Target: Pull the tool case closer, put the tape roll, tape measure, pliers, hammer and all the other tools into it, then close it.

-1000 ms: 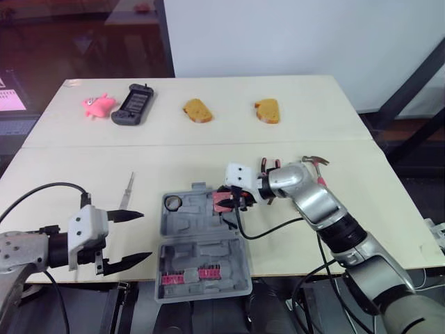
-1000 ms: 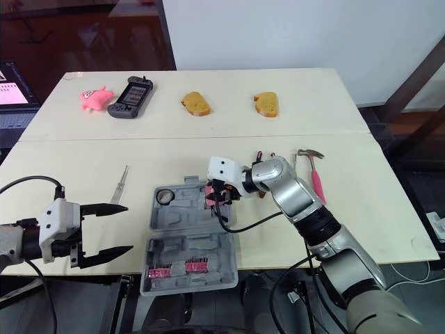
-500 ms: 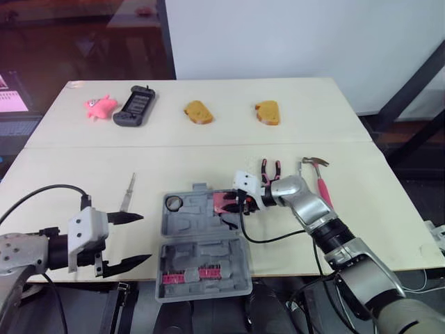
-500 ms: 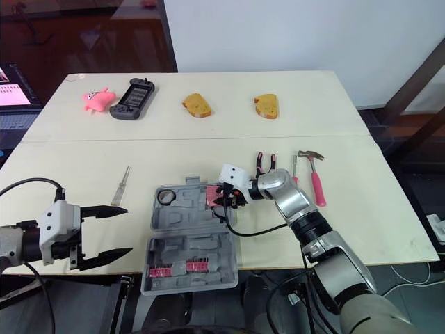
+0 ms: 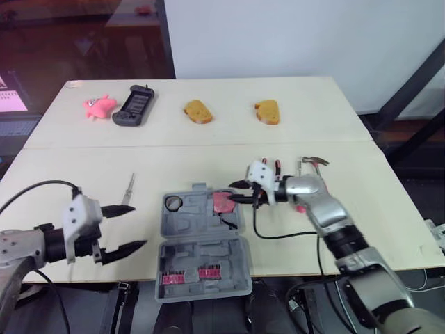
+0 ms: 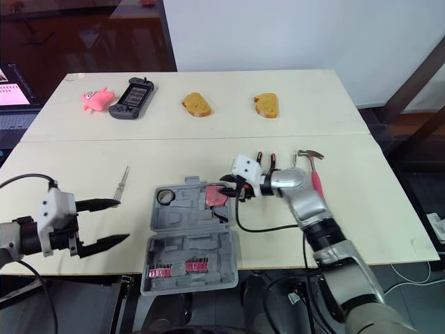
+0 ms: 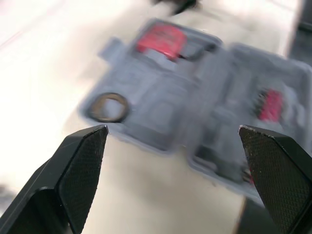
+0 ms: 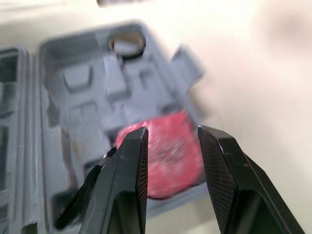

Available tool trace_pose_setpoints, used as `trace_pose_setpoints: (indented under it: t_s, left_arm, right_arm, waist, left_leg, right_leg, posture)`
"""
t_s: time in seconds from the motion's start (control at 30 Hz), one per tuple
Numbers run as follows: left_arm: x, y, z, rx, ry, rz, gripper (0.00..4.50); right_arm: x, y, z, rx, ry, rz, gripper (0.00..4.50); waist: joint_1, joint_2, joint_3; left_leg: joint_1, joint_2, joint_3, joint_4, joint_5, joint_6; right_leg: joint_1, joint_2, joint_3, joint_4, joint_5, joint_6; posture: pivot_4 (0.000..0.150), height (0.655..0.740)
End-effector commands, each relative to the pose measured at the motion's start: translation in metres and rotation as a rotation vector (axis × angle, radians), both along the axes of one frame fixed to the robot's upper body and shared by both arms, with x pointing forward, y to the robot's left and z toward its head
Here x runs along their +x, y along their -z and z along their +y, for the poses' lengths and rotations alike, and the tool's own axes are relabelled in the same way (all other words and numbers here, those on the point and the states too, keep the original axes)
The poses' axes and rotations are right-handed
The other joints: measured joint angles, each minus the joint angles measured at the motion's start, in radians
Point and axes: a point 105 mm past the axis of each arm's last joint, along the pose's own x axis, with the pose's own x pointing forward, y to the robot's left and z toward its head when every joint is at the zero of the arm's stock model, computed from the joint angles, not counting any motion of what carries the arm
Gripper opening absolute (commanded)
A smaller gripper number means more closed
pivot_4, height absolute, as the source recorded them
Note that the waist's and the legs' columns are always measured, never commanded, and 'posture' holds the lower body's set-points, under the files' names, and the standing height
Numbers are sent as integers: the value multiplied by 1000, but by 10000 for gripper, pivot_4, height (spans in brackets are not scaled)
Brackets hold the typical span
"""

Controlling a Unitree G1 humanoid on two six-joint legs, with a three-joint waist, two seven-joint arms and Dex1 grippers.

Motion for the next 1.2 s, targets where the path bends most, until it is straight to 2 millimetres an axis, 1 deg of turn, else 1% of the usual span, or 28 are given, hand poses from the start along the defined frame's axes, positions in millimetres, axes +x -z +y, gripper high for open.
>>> trace_pose_setpoints:
  t_s: [0.03,0.1,0.17,0.2,0.23,0.33,0.37,0.43,0.47,0.5,0.57,0.67,0.77,0.93,1.03,1.07,1.1,1.17,1.2]
  left_arm:
    - [-9,-2,12,-24,-22,-16,45000]
    - [-8,1,22,-39,-89,-32,45000]
    - [-11,7,31,-57,-140,-39,45000]
    - [-12,9,35,-76,-169,-46,45000]
    - [-14,13,43,-90,-208,-56,45000]
    - [-23,19,66,-131,-313,-80,45000]
    - [-25,19,75,-143,-353,-93,45000]
    - [-28,19,100,-165,-467,-125,45000]
    - [-29,17,111,-196,-520,-139,45000]
    - [-29,15,119,-229,-562,-146,45000]
    - [-31,13,131,-271,-619,-150,45000]
    - [-38,14,141,-249,-637,-140,45000]
    - [-41,13,145,-240,-645,-142,45000]
    - [-39,15,136,-244,-619,-138,45000]
    - [-35,13,123,-287,-574,-121,45000]
    - [-34,13,116,-287,-539,-107,45000]
    - [-33,13,111,-284,-516,-97,45000]
    - [-21,3,94,-316,-443,-98,45000]
    - [-13,-4,78,-318,-370,-95,45000]
  right_arm:
    - [-7,-28,-35,14,95,-32,25870]
    - [-15,-37,-56,49,171,-20,34990]
    - [-27,-42,-81,64,253,-21,44473]
    - [-33,-43,-92,84,290,-12,44473]
    - [-42,-39,-105,85,332,-4,44473]
    - [-61,-32,-135,153,460,38,44473]
    - [-67,-28,-143,157,493,45,44473]
    - [-80,-18,-161,165,568,52,44473]
    - [-88,-12,-170,166,603,52,44473]
    - [-94,-8,-176,178,636,67,44473]
    - [-107,1,-190,177,692,85,44473]
    - [-120,10,-206,162,749,97,44473]
    - [-114,5,-211,167,768,80,44473]
    - [-97,-11,-201,215,744,68,44473]
    - [-90,-34,-183,343,716,81,44473]
    - [-89,-42,-176,381,697,89,44473]
    - [-88,-47,-171,401,686,96,44473]
    - [-86,-63,-150,418,609,106,44473]
    - [-86,-70,-138,416,566,112,44473]
  waist:
    - [0,-1,0]
    - [4,0,0]
    - [5,-1,0]
    - [5,-1,0]
    - [5,-1,0]
    - [3,-2,-1]
    - [1,-2,-1]
    - [1,-2,-1]
    - [1,-2,-1]
    - [1,-3,-1]
    - [2,-3,-1]
    - [1,-3,-1]
    - [-4,-4,-2]
    - [0,-4,-2]
    - [3,-4,-2]
    - [3,-4,-2]
    - [3,-4,-2]
    - [4,-4,-2]
    - [6,-4,-2]
  left_leg:
    - [0,0,0,0,0,0]
    - [0,0,1,0,0,0]
    - [0,0,0,0,0,0]
    - [0,0,0,0,0,0]
    - [0,0,0,0,0,0]
    - [0,0,1,0,0,0]
    - [0,0,1,0,0,0]
    - [0,0,1,0,0,0]
    - [0,0,1,0,0,0]
    - [1,0,1,0,0,0]
    - [0,0,1,1,0,0]
    - [0,0,2,1,0,0]
    - [1,0,2,0,-1,-1]
    - [1,0,3,0,-1,-1]
    - [1,0,3,0,-1,-1]
    - [0,0,3,0,-1,-1]
    - [1,0,3,0,-1,-1]
    - [1,0,2,0,-1,-1]
    - [1,0,2,0,-1,-1]
  right_leg:
    - [0,0,0,0,0,0]
    - [0,-1,0,-1,-2,-3]
    - [0,-1,0,-1,-2,-3]
    - [0,0,0,-1,-2,-3]
    - [0,-1,0,-1,-2,-3]
    - [1,-1,1,-2,-2,-3]
    - [1,-1,1,-2,-2,-3]
    - [1,-1,1,-3,-2,-4]
    - [1,-1,1,-2,-4,-7]
    - [1,-1,1,-3,-4,-7]
    - [1,-1,1,-3,-5,-7]
    - [2,-1,1,-3,-5,-7]
    - [2,-1,1,-4,-4,-8]
    - [1,-1,2,-3,-4,-8]
    - [1,-1,2,-4,-4,-8]
    - [1,-1,2,-4,-4,-8]
    - [1,-1,2,-4,-4,-8]
    - [2,-1,2,-4,-4,-8]
    - [2,-1,2,-4,-4,-8]
  posture:
    - [1500,7400]
    - [1500,7400]
    - [1500,7400]
    - [1500,7400]
    - [1500,7400]
    - [1500,7400]
    - [1500,7400]
    - [1500,7400]
    - [1500,7400]
    - [1500,7400]
    - [1500,7400]
    - [1500,7400]
    - [1500,7400]
    - [1500,7400]
    - [1500,7400]
    - [1500,7400]
    - [1500,7400]
    - [1500,7400]
    - [1500,7400]
